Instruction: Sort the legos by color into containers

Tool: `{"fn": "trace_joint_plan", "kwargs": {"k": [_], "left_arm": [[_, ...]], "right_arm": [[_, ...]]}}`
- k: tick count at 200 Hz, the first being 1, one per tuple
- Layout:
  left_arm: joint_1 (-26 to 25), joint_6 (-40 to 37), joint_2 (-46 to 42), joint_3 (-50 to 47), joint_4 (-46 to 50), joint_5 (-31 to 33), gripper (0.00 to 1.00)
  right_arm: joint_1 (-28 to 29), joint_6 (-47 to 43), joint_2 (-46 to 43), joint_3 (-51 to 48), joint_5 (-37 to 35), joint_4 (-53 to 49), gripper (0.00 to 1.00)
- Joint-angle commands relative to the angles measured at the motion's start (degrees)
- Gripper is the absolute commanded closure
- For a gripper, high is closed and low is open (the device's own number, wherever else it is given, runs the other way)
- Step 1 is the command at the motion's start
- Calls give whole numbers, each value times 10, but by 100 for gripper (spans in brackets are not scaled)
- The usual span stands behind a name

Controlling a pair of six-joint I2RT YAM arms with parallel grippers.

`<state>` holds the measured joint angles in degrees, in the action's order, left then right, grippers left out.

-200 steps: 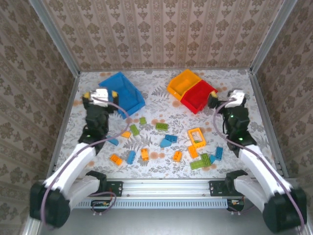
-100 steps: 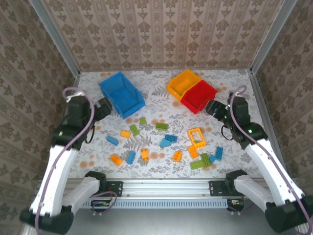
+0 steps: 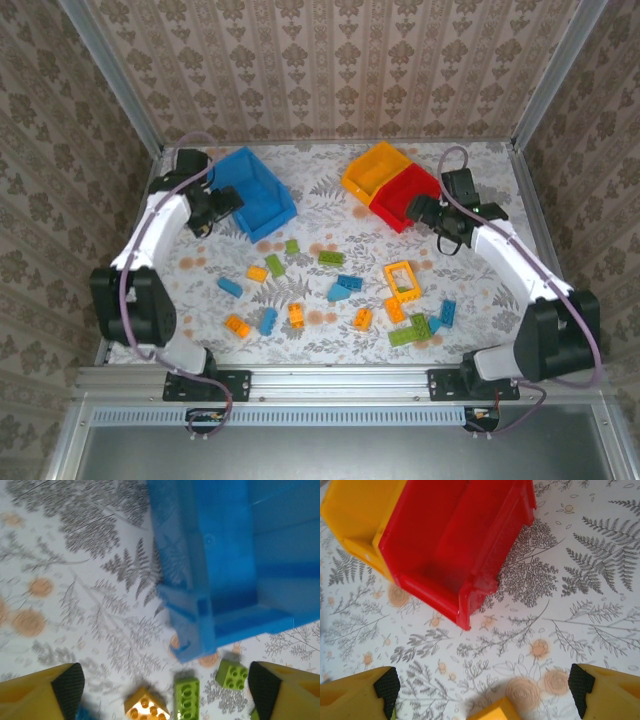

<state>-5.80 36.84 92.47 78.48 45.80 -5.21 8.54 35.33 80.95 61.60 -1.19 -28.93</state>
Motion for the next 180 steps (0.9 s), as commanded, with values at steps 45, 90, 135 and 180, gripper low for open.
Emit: {"fn": "trace_joint_plan", "kwargs": {"k": [45,90,135,180], "left_arm": [[1,-72,129,93,-5,-11,37],[-2,-101,155,101,-8,-2,52],[-21,-129,165,115,2,26,66],[-46,-166,163,122,4,67,81]], "right_arm": [[-25,-7,140,104,15,24,14],[-26,-22,226,172,7,-1,21],[-26,-20,281,183,-11,-3,33],[-18,-84,303,199,-73,-34,59]]}}
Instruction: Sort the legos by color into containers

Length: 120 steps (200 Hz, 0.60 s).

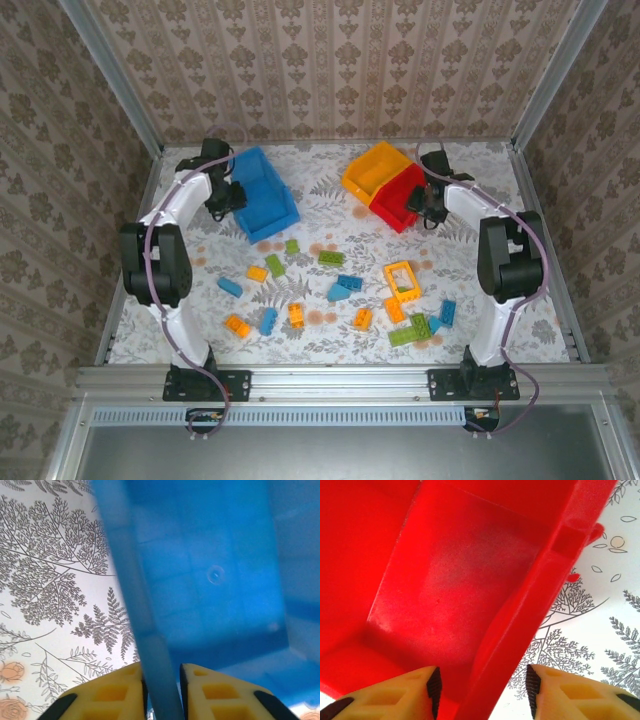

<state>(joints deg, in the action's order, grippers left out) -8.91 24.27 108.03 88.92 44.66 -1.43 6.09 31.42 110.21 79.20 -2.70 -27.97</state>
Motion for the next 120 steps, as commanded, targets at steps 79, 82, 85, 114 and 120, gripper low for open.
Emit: {"fn": "trace_joint_plan", "kwargs": {"k": [79,82,85,114,120], "left_arm": [[-77,-95,57,87,40,57,98],[-80,-98,60,91,41,56,98],[-82,-99,62,94,43,56,99],[-108,-124,80,119,52,63,100],[-112,-124,84,125,56,67,100]], "right_arm": [[30,-205,-33,-11,-86,0,89],[31,-208,-32,-8,-85,-2,90],[31,-211,-30,-6,-82,-3,90],[32,-262,-19,14,-23,4,91],[32,-276,-16,18,-9,2,91]]}}
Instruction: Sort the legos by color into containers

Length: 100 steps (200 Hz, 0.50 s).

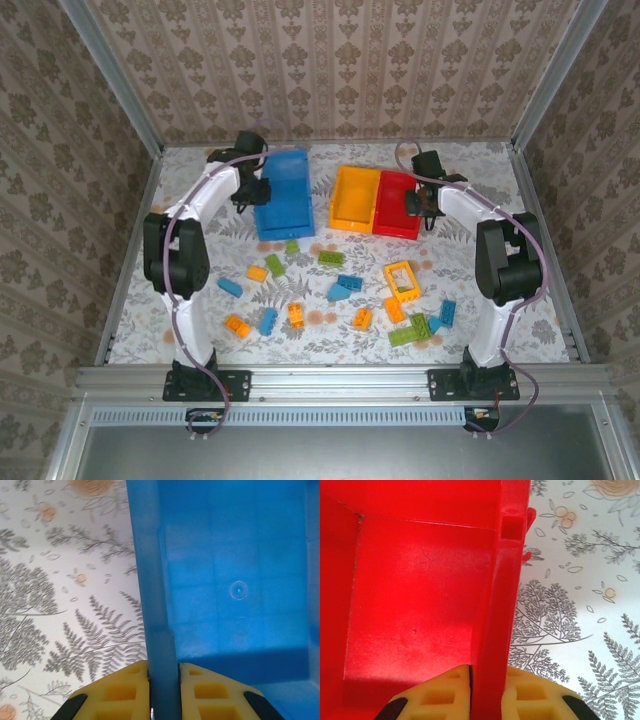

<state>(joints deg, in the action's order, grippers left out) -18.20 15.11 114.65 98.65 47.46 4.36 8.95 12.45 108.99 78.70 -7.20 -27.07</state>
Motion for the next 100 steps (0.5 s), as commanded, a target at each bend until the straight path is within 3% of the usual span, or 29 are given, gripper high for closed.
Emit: {"fn": "trace_joint_plan", "kwargs": {"k": [1,45,70,83,100], "left_arm": [[-19,-32,19,29,28,10,100],[-21,-23,33,44,37,5,100],[-22,-8,28,44,44,6,100],[-22,10,19,43,54,12,89],[-22,36,-6,32,55,11,65]], "right_arm": [[4,-88,-4,24,37,-7,91],[3,-99,25,54,67,-25,90],[4,-81,38,65,65,-33,79],[4,-70,33,64,55,-34,69],[3,-57,14,60,45,-34,57]]}}
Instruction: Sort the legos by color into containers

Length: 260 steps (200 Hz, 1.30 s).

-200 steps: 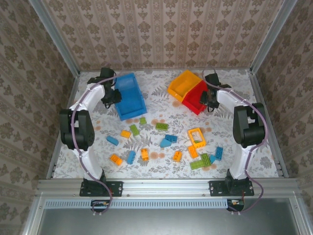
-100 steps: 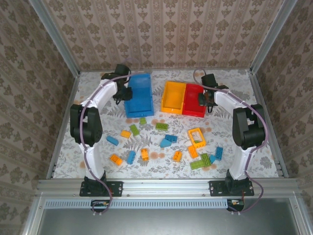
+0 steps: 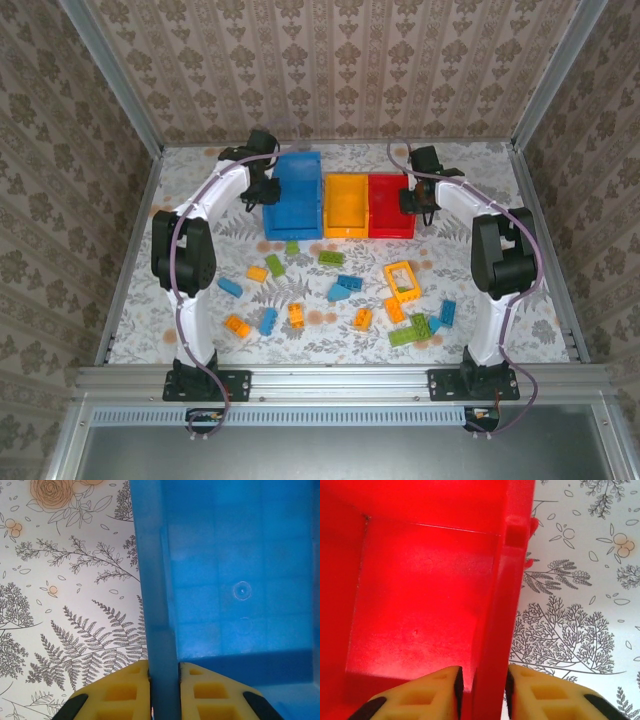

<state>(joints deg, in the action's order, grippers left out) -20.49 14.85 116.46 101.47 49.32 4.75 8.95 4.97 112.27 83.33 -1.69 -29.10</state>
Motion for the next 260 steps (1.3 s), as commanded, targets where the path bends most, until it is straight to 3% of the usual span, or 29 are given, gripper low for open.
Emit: {"fn": "trace_joint_plan", "kwargs": {"k": [1,24,49,73,114,146,178,213,260], "left_arm": [[1,40,-26,3,37,7,64],[-2,80,-72,-9,40,6,47],[-17,138,-140,-28,46,12,43],[-53,217,-207,-67,41,3,43],[-215,391,-269,-183,-41,-33,52],[-339,512,-217,-200,-84,-37,56],[-408,558,-125,-150,-97,-43,55],[-433,578,-31,-87,-110,-75,55],[-427,575,51,-20,-93,-83,54]], "right_arm": [[3,19,-21,13,-11,-14,56],[5,40,-73,3,-26,-14,49],[5,76,-167,-26,-40,-14,42],[8,126,-266,-74,-5,-14,40],[35,224,-437,-174,43,-81,40],[43,293,-575,-252,81,-151,38],[52,354,-677,-293,123,-221,37],[57,374,-741,-269,94,-305,34],[57,364,-753,-252,89,-323,34]]}}
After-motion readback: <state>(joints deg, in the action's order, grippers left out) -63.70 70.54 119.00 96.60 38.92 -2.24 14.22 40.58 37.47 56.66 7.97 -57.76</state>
